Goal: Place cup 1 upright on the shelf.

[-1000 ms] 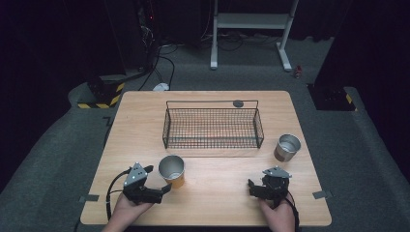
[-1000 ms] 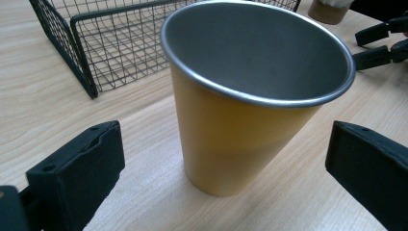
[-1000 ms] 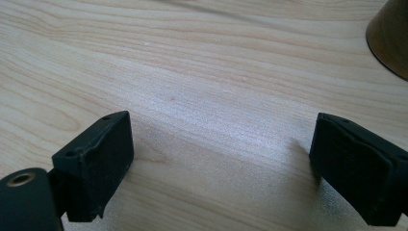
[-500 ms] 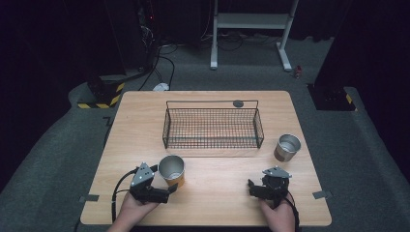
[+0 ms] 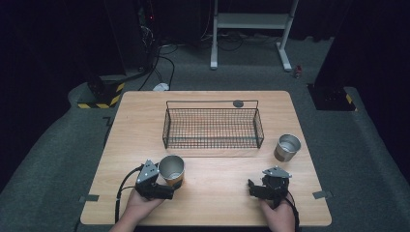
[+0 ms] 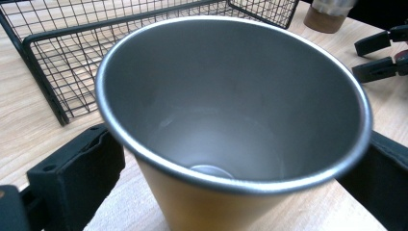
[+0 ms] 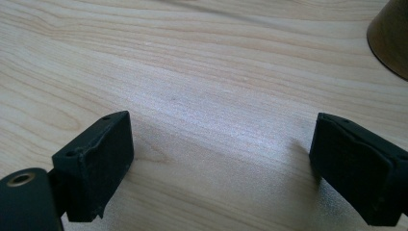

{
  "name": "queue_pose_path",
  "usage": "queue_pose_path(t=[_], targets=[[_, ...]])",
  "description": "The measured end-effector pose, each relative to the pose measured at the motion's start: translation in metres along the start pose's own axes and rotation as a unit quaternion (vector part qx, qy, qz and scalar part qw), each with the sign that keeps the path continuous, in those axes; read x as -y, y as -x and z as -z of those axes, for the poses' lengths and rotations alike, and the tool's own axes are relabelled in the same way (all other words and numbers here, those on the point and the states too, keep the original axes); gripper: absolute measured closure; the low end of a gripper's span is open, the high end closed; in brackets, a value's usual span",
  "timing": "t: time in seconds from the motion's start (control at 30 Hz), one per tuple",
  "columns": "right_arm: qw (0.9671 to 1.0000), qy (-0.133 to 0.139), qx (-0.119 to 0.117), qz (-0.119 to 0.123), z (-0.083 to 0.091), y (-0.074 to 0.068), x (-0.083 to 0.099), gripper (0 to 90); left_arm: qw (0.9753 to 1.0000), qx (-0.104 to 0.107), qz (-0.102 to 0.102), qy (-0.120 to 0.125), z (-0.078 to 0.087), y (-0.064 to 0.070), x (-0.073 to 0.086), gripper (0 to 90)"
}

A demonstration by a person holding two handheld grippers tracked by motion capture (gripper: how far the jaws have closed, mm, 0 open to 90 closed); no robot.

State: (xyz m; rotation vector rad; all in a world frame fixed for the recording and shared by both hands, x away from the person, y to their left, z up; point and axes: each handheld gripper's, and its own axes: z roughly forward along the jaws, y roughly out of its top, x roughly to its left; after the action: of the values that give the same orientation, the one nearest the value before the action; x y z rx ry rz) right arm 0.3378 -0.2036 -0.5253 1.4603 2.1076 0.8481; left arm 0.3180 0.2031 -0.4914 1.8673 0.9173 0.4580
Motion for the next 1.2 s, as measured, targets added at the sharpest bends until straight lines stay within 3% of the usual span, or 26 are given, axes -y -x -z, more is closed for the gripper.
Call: queue_pose_path(t=[0.27,0.8,1.2], targets=[[1.0,0.0,0.0,0.0,0.0,0.0,0.0,8.2,0.9999,-0.003,0.01,0.008,-0.0044,-0.004,-0.0011,1.7],[1.0,0.0,0.0,0.0,0.0,0.0,0.0,8.2,0.9997,-0.013,-0.015,0.014,-0.0061,0.0023,-0.0004,7.7],[1.0,0.0,0.0,0.0,0.0,0.0,0.0,8.3,0.9993,-0.021,-0.012,0.029,-0.0032,0.0036,0.0016,14.3]])
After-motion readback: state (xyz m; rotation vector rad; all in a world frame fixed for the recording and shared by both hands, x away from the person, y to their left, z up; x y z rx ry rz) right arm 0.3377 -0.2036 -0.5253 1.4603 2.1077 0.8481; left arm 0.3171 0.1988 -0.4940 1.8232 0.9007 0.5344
